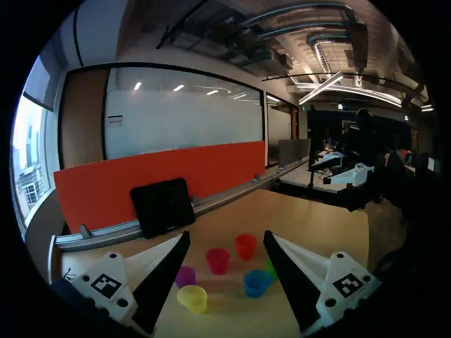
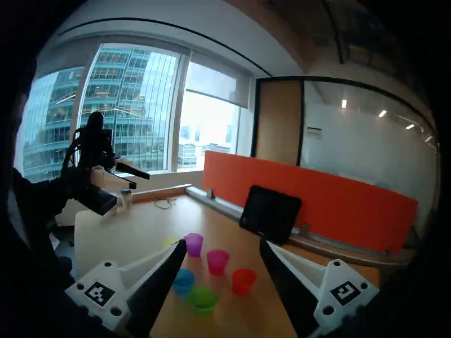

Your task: Pour water

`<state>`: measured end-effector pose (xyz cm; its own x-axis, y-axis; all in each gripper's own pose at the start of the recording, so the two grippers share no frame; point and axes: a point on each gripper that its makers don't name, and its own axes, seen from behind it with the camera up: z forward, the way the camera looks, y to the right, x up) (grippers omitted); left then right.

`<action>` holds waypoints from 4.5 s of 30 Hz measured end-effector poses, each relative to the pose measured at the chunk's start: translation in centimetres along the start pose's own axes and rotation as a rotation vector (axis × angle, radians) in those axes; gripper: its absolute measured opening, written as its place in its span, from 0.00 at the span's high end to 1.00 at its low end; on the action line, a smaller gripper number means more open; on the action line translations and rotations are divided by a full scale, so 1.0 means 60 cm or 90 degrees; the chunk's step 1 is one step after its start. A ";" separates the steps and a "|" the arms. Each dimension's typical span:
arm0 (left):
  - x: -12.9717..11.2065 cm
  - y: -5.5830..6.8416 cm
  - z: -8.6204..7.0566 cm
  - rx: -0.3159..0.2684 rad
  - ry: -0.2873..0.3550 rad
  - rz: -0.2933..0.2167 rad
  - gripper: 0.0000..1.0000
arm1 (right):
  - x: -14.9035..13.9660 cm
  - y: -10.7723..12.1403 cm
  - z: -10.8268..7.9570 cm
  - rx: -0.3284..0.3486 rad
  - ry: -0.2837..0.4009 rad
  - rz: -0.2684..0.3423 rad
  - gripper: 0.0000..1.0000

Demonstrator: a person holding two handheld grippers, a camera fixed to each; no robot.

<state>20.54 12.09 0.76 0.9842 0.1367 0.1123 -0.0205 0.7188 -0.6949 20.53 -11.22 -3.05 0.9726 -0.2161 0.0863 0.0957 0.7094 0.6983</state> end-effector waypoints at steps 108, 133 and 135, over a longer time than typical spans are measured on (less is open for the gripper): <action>-0.425 0.131 0.232 -0.176 -0.292 0.042 0.03 | -0.432 -0.058 0.158 0.173 -0.283 -0.046 0.00; -0.433 0.154 0.267 -0.204 -0.294 0.033 0.03 | -0.450 -0.065 0.200 0.185 -0.296 -0.049 0.00; -0.431 0.155 0.268 -0.206 -0.293 0.033 0.03 | -0.450 -0.065 0.201 0.186 -0.295 -0.048 0.00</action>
<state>-7.96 26.19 2.84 0.8033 0.5017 0.3210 0.0601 0.4680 -0.8817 -8.64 -16.22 0.48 0.7633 -0.5792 0.2861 0.0352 0.4795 0.8768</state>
